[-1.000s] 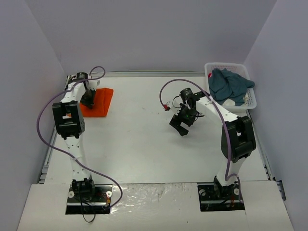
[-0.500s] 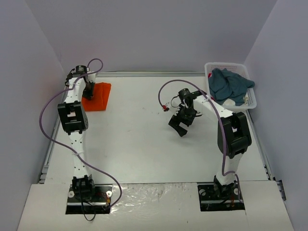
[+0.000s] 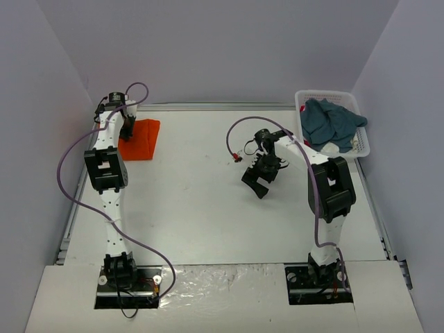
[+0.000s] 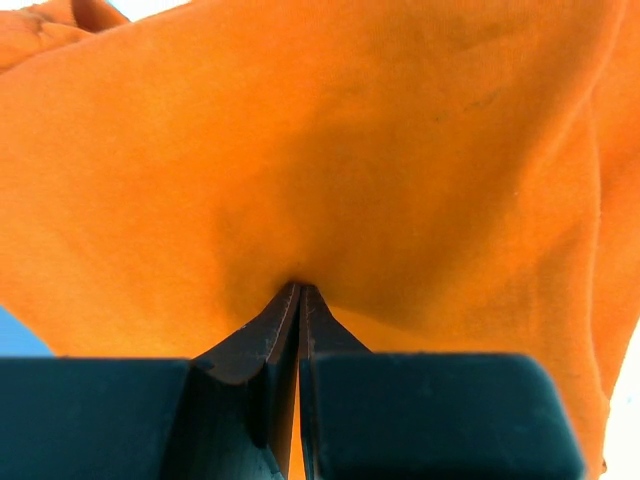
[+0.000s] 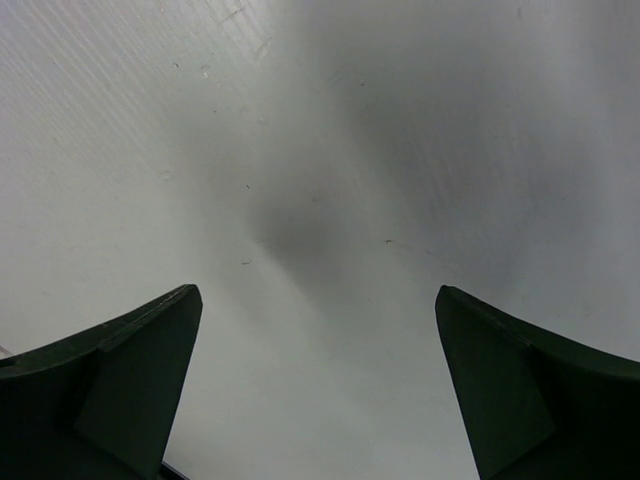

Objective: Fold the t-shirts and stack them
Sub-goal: Put the neatly folded tshirt into the corner of the board with the left arm

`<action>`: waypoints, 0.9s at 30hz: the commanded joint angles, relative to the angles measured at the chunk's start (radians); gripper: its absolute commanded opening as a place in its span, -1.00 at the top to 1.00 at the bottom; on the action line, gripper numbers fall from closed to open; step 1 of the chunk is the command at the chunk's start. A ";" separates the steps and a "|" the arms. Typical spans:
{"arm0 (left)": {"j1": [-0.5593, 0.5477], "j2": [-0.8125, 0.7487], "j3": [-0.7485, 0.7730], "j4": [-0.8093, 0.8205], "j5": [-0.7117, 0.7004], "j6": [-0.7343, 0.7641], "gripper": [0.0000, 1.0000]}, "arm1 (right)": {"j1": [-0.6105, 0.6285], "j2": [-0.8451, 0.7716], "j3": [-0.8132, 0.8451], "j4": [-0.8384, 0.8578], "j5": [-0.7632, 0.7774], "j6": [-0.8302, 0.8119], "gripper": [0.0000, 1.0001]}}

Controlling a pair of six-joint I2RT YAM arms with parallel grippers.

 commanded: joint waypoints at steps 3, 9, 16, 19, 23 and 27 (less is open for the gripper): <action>0.002 0.013 0.073 0.007 -0.037 0.026 0.95 | 0.006 0.026 0.045 -0.071 -0.019 0.001 -1.00; 0.002 -0.030 0.081 0.015 0.002 -0.005 0.77 | 0.006 0.029 0.050 -0.081 -0.014 0.006 -1.00; -0.002 -0.310 -0.051 -0.024 0.070 -0.022 0.71 | 0.018 0.004 0.035 -0.091 -0.048 -0.005 -1.00; -0.007 -0.497 -0.228 -0.011 0.092 -0.028 0.61 | 0.026 -0.028 0.022 -0.087 -0.068 -0.014 -1.00; -0.022 -0.776 -0.512 0.065 0.107 -0.028 0.42 | 0.037 -0.092 0.031 -0.040 -0.073 0.018 -1.00; -0.054 -1.060 -0.781 0.150 0.119 -0.010 0.00 | 0.041 -0.150 0.059 0.011 -0.004 0.102 -1.00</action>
